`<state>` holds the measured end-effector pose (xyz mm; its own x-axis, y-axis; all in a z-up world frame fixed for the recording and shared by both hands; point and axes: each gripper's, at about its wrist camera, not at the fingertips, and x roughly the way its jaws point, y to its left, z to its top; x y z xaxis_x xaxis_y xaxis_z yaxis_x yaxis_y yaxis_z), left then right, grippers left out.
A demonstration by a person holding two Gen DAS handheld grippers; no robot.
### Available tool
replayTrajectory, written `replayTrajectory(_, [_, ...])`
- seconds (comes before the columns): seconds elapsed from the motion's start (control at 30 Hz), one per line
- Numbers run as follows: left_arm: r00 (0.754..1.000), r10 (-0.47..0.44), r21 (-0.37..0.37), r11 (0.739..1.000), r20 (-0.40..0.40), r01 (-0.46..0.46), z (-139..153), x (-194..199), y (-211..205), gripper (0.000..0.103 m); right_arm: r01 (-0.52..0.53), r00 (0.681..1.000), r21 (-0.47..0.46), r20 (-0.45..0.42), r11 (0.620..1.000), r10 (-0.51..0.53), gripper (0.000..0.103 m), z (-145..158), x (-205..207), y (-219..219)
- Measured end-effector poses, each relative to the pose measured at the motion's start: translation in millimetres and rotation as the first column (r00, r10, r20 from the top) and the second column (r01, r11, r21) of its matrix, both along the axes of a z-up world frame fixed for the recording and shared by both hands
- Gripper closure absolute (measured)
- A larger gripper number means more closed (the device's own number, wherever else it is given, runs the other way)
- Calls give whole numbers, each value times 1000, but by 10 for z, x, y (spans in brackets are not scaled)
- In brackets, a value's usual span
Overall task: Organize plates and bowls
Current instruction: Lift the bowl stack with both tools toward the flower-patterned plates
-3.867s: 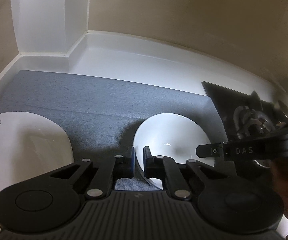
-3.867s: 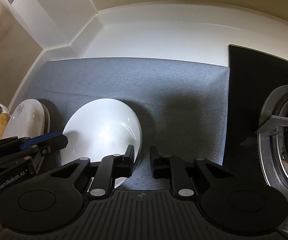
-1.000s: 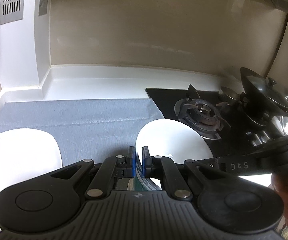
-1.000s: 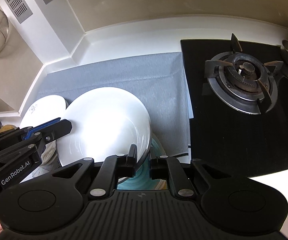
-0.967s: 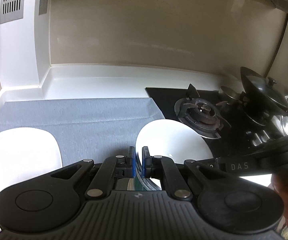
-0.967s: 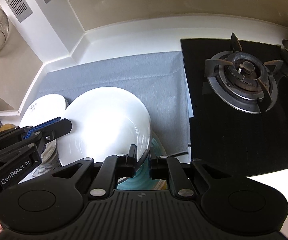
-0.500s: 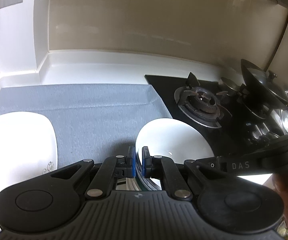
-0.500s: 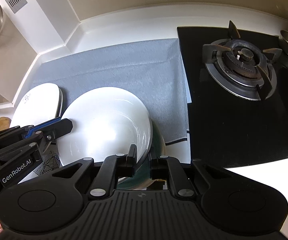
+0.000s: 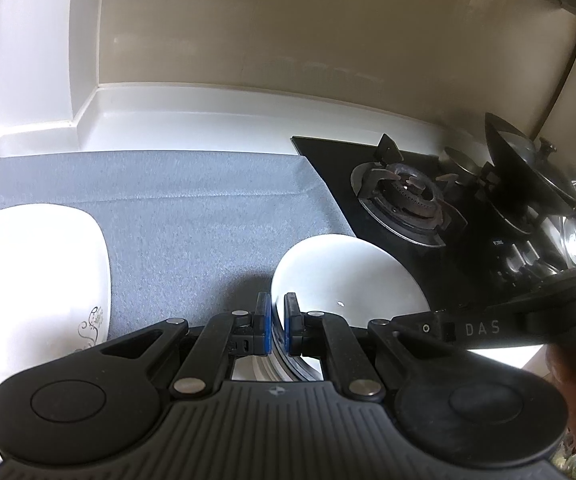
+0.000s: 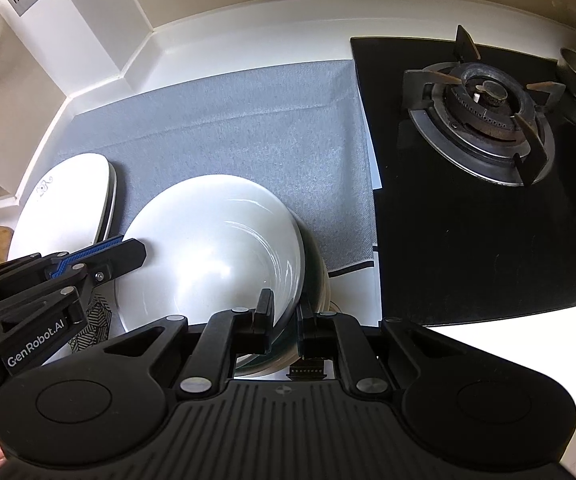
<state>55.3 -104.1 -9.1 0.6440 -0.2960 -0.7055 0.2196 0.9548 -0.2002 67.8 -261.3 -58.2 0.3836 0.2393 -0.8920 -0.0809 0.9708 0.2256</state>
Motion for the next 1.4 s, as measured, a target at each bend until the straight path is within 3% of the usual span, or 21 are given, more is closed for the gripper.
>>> replayTrajectory(0.83, [998,11,-14,1000,-67,-12,-87,22,-19,97,-31,997,-86,-69,996,25,88,36,107,81])
replayTrajectory(1.03, [999,0,-10,1000,-50,-1,-61,15,-66,98,-29,996,-125,-85,992,18,88,33,125,96])
replayTrajectory(1.4, [998,10,8,1000,-65,-10,-71,23,-114,99,-1,997,-105,-79,994,-7,85,2,102,26])
